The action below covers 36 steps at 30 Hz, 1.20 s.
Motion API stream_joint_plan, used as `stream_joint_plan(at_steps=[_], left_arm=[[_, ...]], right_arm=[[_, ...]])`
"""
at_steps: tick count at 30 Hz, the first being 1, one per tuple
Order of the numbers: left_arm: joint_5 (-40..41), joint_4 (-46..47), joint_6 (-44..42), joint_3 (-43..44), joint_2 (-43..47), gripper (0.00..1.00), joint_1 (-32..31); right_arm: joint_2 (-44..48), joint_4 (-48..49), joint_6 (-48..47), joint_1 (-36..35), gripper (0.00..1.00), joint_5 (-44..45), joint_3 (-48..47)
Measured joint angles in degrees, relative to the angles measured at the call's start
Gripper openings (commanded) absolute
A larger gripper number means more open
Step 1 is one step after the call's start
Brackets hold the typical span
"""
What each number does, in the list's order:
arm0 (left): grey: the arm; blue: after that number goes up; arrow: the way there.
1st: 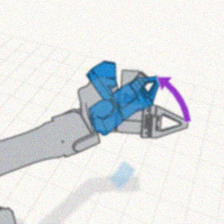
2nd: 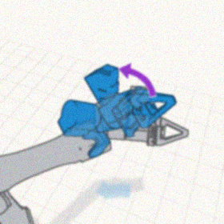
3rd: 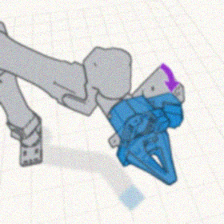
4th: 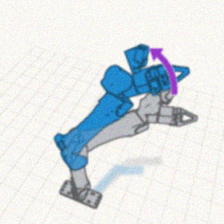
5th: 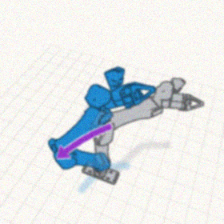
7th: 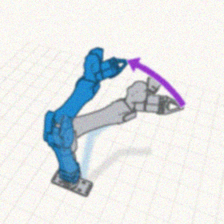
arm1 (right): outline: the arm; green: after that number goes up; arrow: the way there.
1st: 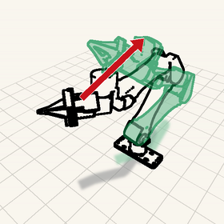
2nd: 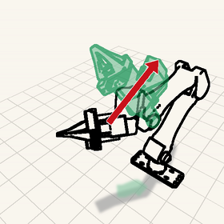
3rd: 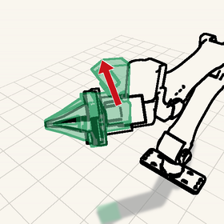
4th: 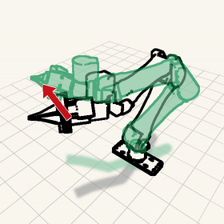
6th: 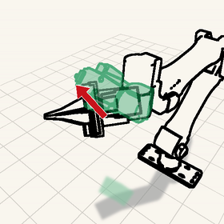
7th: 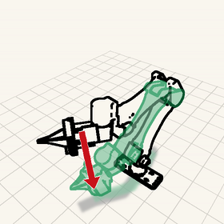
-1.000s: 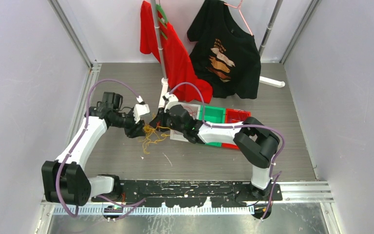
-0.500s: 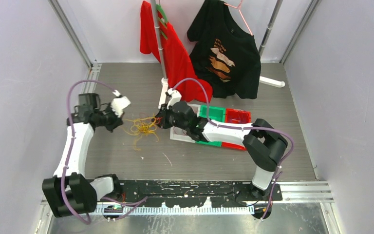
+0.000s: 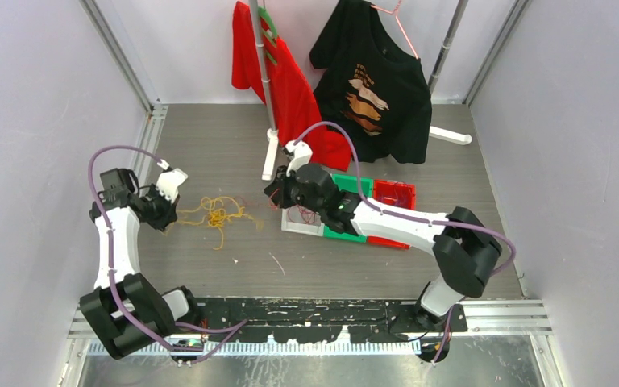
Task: Untangle the cables
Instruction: Untie the cable.
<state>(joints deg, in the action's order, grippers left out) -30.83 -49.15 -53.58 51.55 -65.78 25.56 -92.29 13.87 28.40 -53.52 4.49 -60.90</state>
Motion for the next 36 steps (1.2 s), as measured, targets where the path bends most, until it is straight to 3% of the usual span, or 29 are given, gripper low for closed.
stream_joint_plan(at_steps=[8, 16, 22, 27, 28, 30, 32, 34, 35, 36], left_arm=[[5.97, 5.38, -1.51, -5.88, -3.28, 0.00, 0.96], [3.02, 5.05, -1.97, -5.77, -4.48, 0.00, 1.46], [3.58, 5.79, -4.00, -6.03, -5.40, 0.00, 1.46], [4.98, 8.11, -5.70, -9.70, -6.49, 0.00, 1.46], [5.07, 8.04, -5.92, -10.16, -6.73, 0.03, 1.46], [4.87, 7.72, -6.62, -10.29, -7.02, 0.24, 1.46], [4.00, 7.30, -7.10, -10.14, -7.02, 0.55, 1.46], [2.64, 5.29, -7.48, -9.31, -7.04, 0.93, 1.46], [1.66, 3.08, -7.69, -8.17, -7.04, 0.99, 1.46], [0.31, 0.07, -8.00, -6.25, -7.10, 0.99, 1.49]], right_arm=[[8.48, -3.43, -3.45, 2.38, 0.16, 2.05, 0.50], [10.49, -7.32, -2.99, 4.63, 0.12, -1.79, -1.60], [10.16, -15.06, -3.30, 4.90, 0.10, -6.91, -17.40], [10.69, -15.19, -3.23, 5.33, 0.10, -10.38, -30.47], [11.04, -15.17, -3.17, 5.38, 0.10, -11.06, -31.95], [11.67, -15.13, -2.86, 5.38, 0.09, -12.35, -33.86], [11.82, -14.97, -2.36, 5.40, 0.09, -13.70, -34.84], [11.74, -14.86, -1.46, 5.38, 0.09, -15.23, -35.08], [11.58, -14.88, -1.05, 5.38, 0.08, -15.91, -35.08], [11.26, -14.75, -0.50, 5.38, 0.08, -16.65, -35.06]])
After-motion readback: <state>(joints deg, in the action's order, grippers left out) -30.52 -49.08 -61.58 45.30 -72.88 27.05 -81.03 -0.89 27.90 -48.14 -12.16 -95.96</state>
